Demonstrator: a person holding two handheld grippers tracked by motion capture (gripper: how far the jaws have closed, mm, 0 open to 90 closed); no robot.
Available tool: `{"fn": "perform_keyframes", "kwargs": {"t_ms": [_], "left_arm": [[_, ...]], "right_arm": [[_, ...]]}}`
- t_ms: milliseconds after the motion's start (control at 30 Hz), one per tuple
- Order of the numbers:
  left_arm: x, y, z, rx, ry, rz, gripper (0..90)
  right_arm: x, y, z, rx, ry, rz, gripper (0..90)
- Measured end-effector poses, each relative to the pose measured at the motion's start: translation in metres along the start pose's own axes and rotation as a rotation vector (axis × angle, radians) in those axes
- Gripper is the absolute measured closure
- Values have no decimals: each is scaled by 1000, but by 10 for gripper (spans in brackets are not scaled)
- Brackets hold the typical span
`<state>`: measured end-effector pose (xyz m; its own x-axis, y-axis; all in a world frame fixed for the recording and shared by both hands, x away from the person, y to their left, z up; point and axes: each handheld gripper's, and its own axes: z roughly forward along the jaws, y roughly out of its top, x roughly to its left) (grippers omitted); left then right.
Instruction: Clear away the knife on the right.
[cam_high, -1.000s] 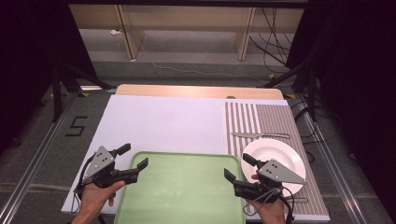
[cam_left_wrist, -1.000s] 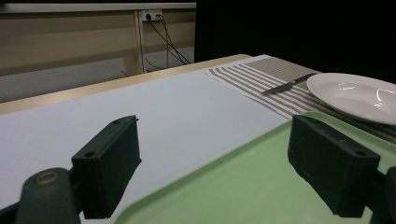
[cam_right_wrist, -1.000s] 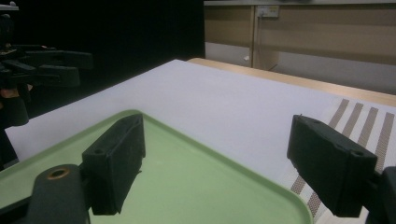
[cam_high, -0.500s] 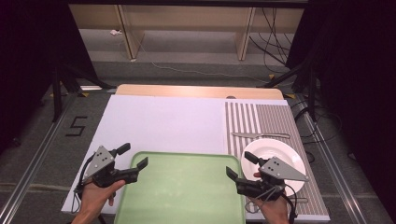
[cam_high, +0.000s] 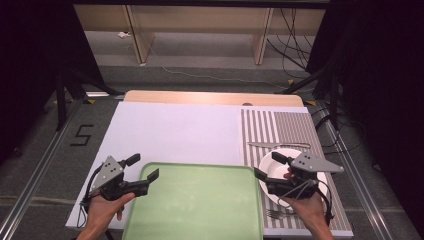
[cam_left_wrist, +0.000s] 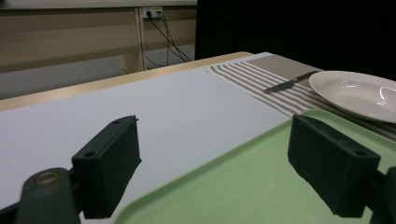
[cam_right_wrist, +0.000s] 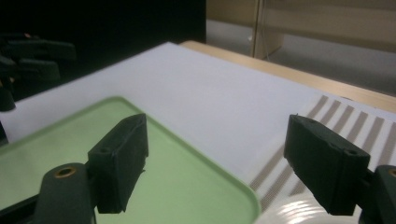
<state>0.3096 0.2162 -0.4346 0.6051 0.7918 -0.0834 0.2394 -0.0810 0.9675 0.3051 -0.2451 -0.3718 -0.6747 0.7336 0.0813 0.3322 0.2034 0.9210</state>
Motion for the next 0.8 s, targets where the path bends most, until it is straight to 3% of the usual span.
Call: {"fn": "perform_keyframes", "kwargs": {"t_ms": [100,167,200,433,467,633,800], "left_arm": [[0,0,0,-1,0,-1,164],[0,0,1,-4,-2,-1,164],[1,0,1,-6,-4,-1,164],[0,0,1,1,2,-1,164],[0,0,1,0,2,0,164],[1,0,1,4,8,0,164],[2,-1,1,4,11,1,164]], "right_arm": [[-14,9,-2,37,-51,-56,234],[-20,11,-2,46,-57,-54,235],[-30,12,-2,102,-78,-50,235],[-58,12,-1,185,-129,-35,248],[-68,14,1,212,-156,-41,256],[-85,17,5,266,-169,-31,261],[-106,18,15,345,-172,-73,262]]}}
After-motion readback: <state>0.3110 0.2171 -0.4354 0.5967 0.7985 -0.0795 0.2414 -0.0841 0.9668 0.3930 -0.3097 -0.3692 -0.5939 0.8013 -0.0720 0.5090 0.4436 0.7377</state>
